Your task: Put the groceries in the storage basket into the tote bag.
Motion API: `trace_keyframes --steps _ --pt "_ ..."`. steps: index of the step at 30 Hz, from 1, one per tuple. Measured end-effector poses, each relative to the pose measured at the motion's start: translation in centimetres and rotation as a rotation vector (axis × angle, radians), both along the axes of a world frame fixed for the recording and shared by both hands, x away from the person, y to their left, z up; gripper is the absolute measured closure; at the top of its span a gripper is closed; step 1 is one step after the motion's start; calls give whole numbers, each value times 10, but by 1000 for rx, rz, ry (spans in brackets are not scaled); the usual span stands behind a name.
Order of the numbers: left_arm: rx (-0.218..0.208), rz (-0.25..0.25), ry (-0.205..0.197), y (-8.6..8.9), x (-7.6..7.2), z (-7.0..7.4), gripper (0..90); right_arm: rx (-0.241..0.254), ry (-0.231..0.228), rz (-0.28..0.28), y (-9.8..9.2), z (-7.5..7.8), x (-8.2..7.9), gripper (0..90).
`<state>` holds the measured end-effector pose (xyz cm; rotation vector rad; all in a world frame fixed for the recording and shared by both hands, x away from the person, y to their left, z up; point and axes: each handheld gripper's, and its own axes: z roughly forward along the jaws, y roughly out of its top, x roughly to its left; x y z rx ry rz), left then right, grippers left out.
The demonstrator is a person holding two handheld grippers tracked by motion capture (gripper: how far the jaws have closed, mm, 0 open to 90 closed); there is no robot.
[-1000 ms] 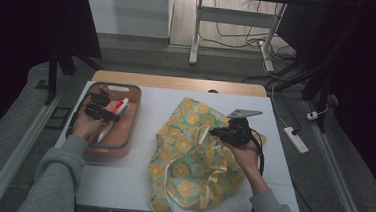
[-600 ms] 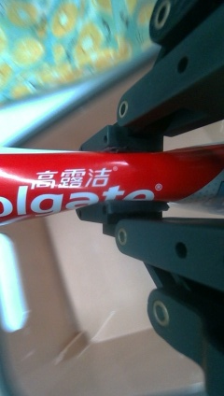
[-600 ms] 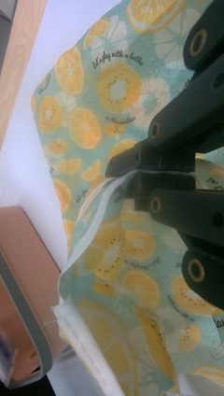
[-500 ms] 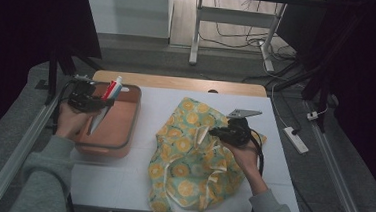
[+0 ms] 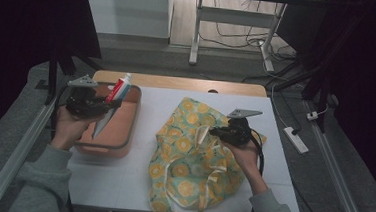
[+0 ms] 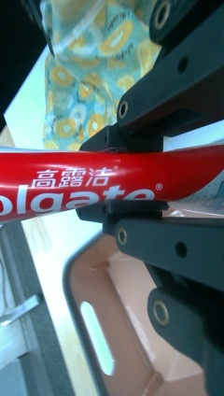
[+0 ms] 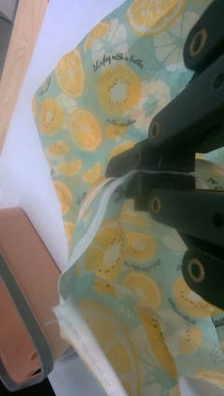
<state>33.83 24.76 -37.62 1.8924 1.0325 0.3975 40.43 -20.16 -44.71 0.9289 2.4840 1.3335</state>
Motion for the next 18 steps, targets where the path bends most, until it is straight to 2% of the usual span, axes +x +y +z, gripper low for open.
trace_keyframes --steps 2,5,9,18 --pt "-13 -22 -15 -3 -5 2 731 1 0 -1 0 0 0 884" --pt "-40 -73 -11 -9 -13 1 731 0 1 0 0 0 0 884" --pt "-24 -111 -3 -21 -18 -4 731 -3 0 0 0 0 0 884" --pt "-22 -210 23 -48 -25 -18 731 -2 0 -2 -1 -1 1 884"
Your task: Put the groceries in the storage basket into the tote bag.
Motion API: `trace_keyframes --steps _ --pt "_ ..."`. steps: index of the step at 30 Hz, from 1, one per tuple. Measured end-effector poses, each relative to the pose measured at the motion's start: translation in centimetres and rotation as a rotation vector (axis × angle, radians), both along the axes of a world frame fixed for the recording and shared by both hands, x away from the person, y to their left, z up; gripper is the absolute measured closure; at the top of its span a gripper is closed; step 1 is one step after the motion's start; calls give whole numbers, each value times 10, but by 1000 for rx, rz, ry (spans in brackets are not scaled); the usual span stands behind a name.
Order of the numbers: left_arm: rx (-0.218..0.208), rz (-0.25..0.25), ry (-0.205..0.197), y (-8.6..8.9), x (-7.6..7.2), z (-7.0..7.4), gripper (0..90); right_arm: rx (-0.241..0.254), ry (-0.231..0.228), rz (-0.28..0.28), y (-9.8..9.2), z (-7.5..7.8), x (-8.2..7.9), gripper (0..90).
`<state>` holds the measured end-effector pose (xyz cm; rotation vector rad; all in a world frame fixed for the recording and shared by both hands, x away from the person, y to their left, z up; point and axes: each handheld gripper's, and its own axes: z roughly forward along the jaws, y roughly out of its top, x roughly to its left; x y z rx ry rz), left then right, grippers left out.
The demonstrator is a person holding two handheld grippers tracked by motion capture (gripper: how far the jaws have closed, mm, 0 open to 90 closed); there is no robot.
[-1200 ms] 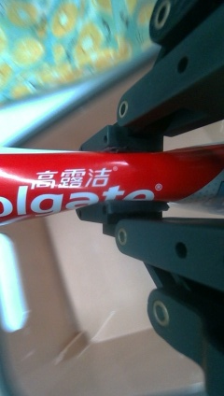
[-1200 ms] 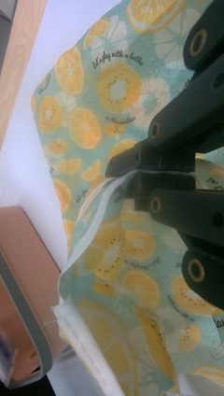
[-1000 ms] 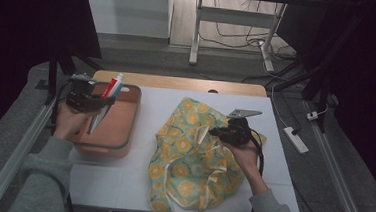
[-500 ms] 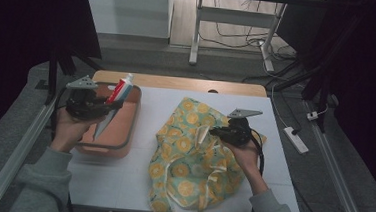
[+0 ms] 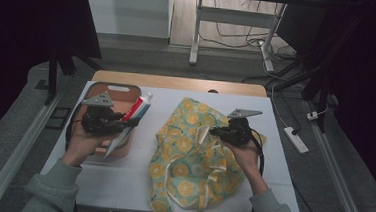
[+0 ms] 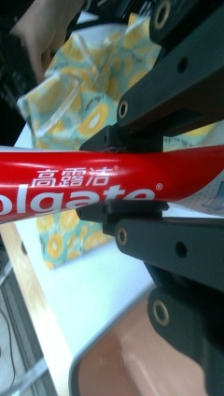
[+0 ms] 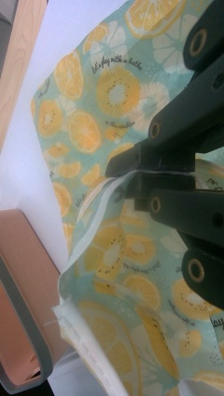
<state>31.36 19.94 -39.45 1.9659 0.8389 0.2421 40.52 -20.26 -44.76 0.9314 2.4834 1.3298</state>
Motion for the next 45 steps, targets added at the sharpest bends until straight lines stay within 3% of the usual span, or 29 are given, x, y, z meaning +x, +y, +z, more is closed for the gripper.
trace_keyframes --steps 8,14,31,39,45 --pt "25 -85 12 -29 -6 -9 731 4 -5 -1 0 1 -1 884" --pt "25 -128 30 -45 -6 -16 731 5 -6 0 -1 1 -1 884" --pt "81 -240 60 -91 -14 -30 730 7 -7 -1 0 2 -1 884" --pt "129 -309 76 -117 -25 -38 730 13 -10 -1 -1 2 -1 884" --pt "212 -320 107 -136 -30 -52 730 16 -15 2 0 4 -2 884"
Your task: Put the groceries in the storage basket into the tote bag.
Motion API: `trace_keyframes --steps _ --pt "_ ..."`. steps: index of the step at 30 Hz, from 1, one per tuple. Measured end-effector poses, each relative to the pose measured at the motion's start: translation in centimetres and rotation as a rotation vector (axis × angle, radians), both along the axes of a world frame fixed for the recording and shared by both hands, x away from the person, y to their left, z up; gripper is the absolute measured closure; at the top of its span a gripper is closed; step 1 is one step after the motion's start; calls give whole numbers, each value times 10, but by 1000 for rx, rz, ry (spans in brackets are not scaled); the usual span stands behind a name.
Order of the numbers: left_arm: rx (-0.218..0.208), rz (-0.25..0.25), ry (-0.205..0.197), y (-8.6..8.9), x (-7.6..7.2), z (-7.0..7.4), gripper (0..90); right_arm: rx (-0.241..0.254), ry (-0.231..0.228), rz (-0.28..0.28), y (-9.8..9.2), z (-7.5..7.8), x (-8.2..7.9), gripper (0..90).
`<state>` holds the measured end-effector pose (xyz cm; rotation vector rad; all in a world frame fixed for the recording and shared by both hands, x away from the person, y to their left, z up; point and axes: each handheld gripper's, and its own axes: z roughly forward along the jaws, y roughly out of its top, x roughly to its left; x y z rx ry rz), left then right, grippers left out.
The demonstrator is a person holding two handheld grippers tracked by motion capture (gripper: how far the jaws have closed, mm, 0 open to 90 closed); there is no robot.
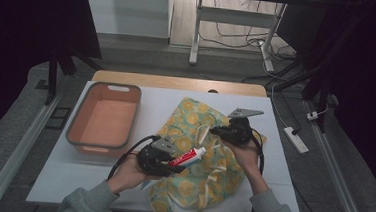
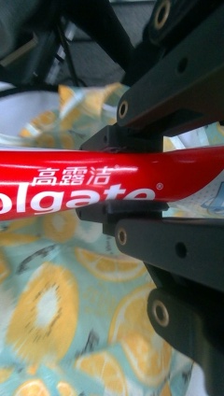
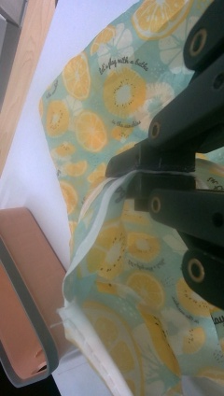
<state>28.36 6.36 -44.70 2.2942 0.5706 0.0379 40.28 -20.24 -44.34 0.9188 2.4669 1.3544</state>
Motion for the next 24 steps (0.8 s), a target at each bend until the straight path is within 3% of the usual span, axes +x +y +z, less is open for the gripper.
trace_keyframes --steps 12,20,24 --pt "106 -25 68 -20 -9 -30 729 34 -15 10 0 8 -4 884" --pt "120 4 81 -38 10 -27 728 61 -37 40 8 16 -12 884" --pt "120 1 54 -48 15 -21 727 69 -43 54 10 18 -15 884"
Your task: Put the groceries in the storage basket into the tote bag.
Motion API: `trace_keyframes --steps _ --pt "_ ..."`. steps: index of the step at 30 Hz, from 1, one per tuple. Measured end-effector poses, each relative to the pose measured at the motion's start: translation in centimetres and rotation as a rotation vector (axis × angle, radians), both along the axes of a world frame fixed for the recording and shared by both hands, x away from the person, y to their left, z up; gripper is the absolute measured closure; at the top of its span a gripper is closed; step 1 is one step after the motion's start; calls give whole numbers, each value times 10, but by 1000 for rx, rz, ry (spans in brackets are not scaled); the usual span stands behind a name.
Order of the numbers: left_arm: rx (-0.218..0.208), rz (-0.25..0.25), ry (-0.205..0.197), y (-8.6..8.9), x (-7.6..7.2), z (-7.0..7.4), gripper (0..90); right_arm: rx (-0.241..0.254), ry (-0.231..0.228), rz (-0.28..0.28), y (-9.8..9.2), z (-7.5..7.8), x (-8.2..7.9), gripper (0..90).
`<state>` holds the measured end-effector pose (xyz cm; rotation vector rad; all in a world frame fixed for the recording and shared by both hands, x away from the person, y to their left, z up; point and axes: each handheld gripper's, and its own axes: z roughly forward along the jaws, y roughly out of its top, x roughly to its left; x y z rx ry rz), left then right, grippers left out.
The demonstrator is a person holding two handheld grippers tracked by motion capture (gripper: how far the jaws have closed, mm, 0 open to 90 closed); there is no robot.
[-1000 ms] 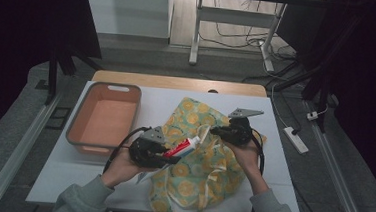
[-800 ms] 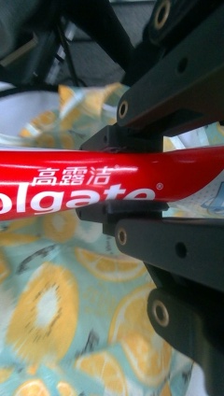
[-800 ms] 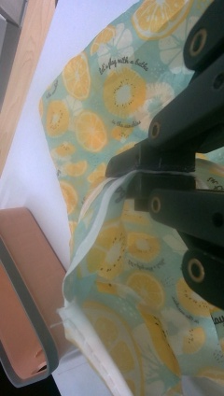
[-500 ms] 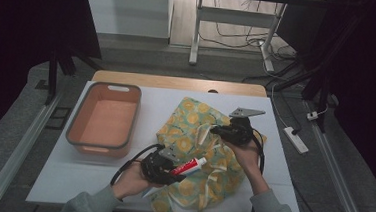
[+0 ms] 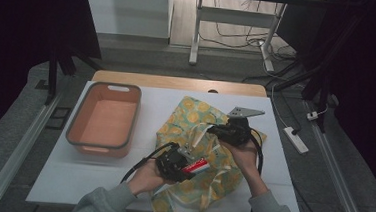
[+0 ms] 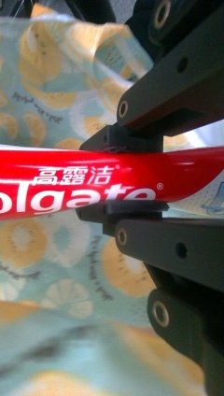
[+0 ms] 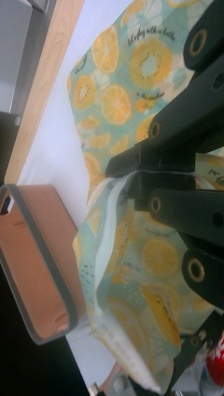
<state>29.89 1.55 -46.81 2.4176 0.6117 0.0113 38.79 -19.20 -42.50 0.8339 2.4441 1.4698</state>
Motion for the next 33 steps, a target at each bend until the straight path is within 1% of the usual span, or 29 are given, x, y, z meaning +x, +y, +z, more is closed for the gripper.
trace_keyframes --steps 1,4,7,9,11,13,14,16,20,22,25,27,31,33 --pt "-2 -2 -5 -2 1 2 727 2 -1 3 0 1 -1 884" --pt "-2 9 -37 -8 6 6 727 21 2 12 1 2 -2 884" --pt "1 23 -61 -12 13 6 726 28 1 19 2 4 -3 884" --pt "1 30 -69 -15 16 4 725 34 -1 21 3 4 -4 884" --pt "4 47 -92 -19 20 0 725 37 -5 22 4 5 -4 884" --pt "7 55 -102 -23 23 -3 725 40 -3 20 4 5 -4 884" --pt "-2 63 -107 -25 24 -5 725 42 -1 21 3 5 -4 884" --pt "-6 63 -111 -29 26 -6 725 49 -1 16 3 5 -4 885" --pt "-12 86 -132 -38 30 -12 722 63 0 7 1 5 -3 885" --pt "-2 89 -131 -42 32 -16 722 70 2 2 0 4 -2 885" --pt "27 87 -132 -48 34 -23 721 73 6 -5 -1 3 -1 885" --pt "45 91 -142 -52 34 -26 720 72 7 -8 -2 2 -1 885" --pt "55 99 -141 -57 37 -31 714 67 11 -15 -3 1 1 885" --pt "69 96 -130 -58 38 -35 705 67 14 -19 -4 -1 2 885"
